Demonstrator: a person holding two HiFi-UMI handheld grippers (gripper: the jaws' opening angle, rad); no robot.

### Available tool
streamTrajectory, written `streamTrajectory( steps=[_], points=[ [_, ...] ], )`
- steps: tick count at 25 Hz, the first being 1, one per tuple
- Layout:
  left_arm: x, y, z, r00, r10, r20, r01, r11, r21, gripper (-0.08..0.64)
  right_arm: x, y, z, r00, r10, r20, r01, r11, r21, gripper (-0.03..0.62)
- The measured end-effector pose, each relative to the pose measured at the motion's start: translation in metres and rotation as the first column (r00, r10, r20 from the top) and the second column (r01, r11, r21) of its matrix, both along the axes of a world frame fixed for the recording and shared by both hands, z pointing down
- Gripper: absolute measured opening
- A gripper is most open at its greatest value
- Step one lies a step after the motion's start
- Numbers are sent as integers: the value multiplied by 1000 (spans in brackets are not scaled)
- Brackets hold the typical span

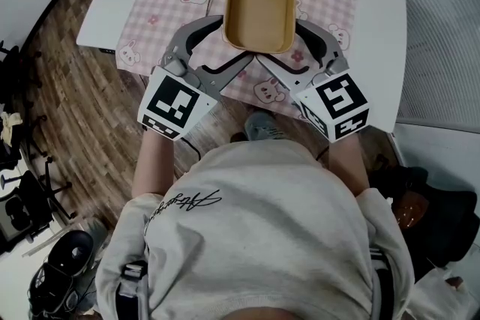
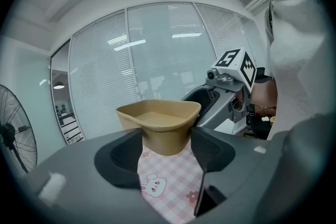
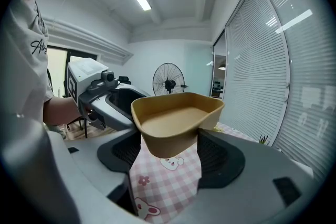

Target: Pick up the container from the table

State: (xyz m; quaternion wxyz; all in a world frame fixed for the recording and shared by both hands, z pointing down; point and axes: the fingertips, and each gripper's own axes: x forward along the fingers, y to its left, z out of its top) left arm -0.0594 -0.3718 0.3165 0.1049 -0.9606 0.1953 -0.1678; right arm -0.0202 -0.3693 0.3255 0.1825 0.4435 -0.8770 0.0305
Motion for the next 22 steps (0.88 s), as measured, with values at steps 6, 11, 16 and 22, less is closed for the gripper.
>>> streamTrajectory(
  steps=[6, 11, 16, 22],
  points=[
    [-2, 0, 0, 1000, -2, -6, 2, 1000, -4, 287, -2, 1, -1, 1000, 1, -6, -1, 1000, 1, 336],
    [-3, -3, 2, 1000, -2, -7, 2, 1000, -7, 286, -3, -3, 1, 1000, 2, -6, -2, 1000, 1, 336],
    [-5, -3, 2, 1000, -3, -7, 3, 1000, -4, 285, -5, -3, 1, 1000, 3, -9, -3, 1000, 2, 336],
    [-6, -4, 0, 1000, -2, -10, 2, 1000, -5, 285, -6, -4, -1, 1000, 4, -11, -4, 1000, 3, 336]
  ],
)
